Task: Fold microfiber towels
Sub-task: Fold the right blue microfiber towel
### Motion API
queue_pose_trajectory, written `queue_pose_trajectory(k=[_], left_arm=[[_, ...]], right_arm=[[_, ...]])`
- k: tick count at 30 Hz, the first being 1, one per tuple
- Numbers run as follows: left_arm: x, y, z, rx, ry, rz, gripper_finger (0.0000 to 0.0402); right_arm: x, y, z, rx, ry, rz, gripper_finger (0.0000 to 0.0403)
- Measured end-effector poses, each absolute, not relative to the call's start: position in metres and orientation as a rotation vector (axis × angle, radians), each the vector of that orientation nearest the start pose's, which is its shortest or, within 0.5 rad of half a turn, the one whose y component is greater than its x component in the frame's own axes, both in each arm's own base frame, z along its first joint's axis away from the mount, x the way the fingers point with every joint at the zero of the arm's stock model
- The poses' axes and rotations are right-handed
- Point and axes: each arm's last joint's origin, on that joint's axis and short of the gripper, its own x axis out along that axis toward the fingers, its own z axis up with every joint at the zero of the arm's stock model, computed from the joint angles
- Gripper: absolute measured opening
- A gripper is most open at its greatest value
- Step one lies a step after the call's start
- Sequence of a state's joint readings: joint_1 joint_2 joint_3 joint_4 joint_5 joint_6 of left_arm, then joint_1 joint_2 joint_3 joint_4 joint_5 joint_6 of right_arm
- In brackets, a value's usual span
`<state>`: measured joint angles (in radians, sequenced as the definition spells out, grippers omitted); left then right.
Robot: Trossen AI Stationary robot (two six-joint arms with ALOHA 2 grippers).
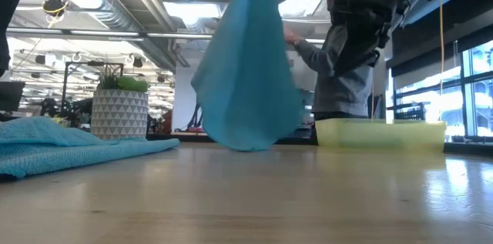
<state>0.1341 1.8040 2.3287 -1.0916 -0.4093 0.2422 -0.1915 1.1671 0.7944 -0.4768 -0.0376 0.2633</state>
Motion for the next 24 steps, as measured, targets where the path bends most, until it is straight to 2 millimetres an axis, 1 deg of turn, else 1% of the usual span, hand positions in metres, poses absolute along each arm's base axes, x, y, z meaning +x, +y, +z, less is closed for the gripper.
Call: queue_pose_trajectory(k=[3,6,9,13,16,18,21,24], left_arm=[[0.338,0.057,0.484,0.305,0.629,0.459,0.0],[0.338,0.057,0.484,0.304,0.628,0.46,0.0],[0.338,0.057,0.485,0.297,0.617,0.464,0.0],[0.34,0.058,0.488,0.231,0.568,0.507,0.0],[0.341,0.057,0.489,0.2,0.546,0.514,0.0],[0.341,0.056,0.489,0.186,0.545,0.516,0.0],[0.34,0.052,0.487,0.172,0.56,0.506,0.0],[0.343,0.049,0.484,0.171,0.575,0.498,0.0]], right_arm=[[0.228,-0.042,0.242,0.403,0.804,-0.231,0.0067],[0.232,-0.039,0.245,0.486,0.751,-0.198,0.0078],[0.239,-0.035,0.252,0.511,0.657,-0.19,0.0113],[0.25,-0.035,0.264,0.466,0.481,-0.231,0.0186],[0.257,-0.038,0.272,0.503,0.368,-0.316,0.0244],[0.26,-0.04,0.279,0.513,0.324,-0.353,0.0272],[0.266,-0.042,0.299,0.497,0.249,-0.373,0.0288],[0.273,-0.044,0.32,0.45,0.196,-0.405,0.0287]])
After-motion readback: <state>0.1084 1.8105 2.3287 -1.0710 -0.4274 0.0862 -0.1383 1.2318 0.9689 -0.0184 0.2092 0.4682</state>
